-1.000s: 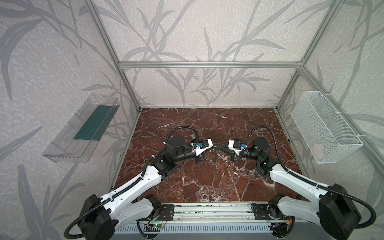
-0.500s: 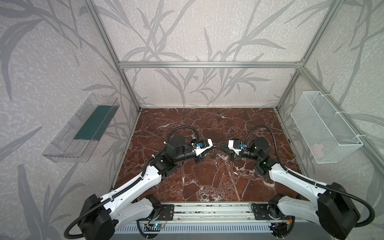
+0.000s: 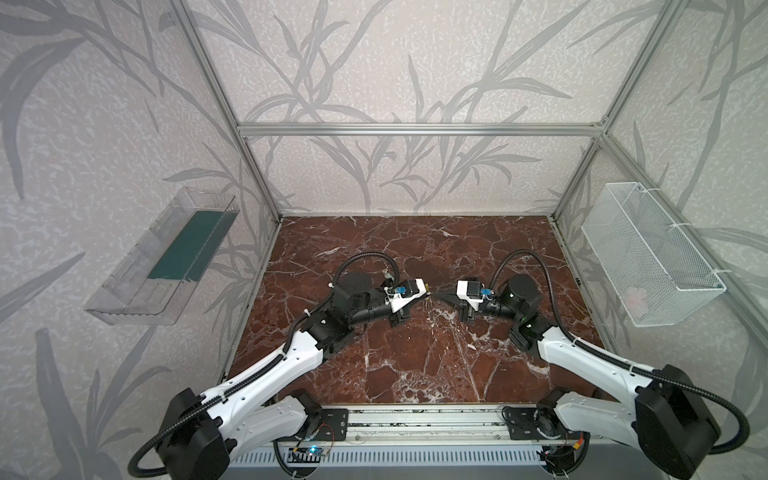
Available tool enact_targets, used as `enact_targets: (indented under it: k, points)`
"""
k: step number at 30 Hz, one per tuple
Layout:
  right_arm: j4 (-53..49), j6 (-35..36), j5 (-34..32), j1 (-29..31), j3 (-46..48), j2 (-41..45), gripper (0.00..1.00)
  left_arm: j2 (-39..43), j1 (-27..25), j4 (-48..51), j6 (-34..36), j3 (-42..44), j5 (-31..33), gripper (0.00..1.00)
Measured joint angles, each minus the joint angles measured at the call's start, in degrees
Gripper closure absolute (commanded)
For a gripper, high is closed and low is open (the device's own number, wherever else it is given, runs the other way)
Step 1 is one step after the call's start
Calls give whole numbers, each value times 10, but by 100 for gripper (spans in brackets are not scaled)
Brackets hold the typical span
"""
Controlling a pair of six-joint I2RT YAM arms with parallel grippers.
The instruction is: Put the keys on the keyring
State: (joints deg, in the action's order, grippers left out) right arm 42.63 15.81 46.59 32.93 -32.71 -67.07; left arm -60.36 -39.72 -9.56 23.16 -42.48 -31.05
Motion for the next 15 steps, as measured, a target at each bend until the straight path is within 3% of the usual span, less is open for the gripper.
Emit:
enact_targets:
  k: [8,15]
  points:
    - [1,-3,1,0,0,-6,100,0,0,-1,0,0,-1,90]
    - [7,-9,6,-3,-2,-14,100,0,1,1,-1,0,-1,100]
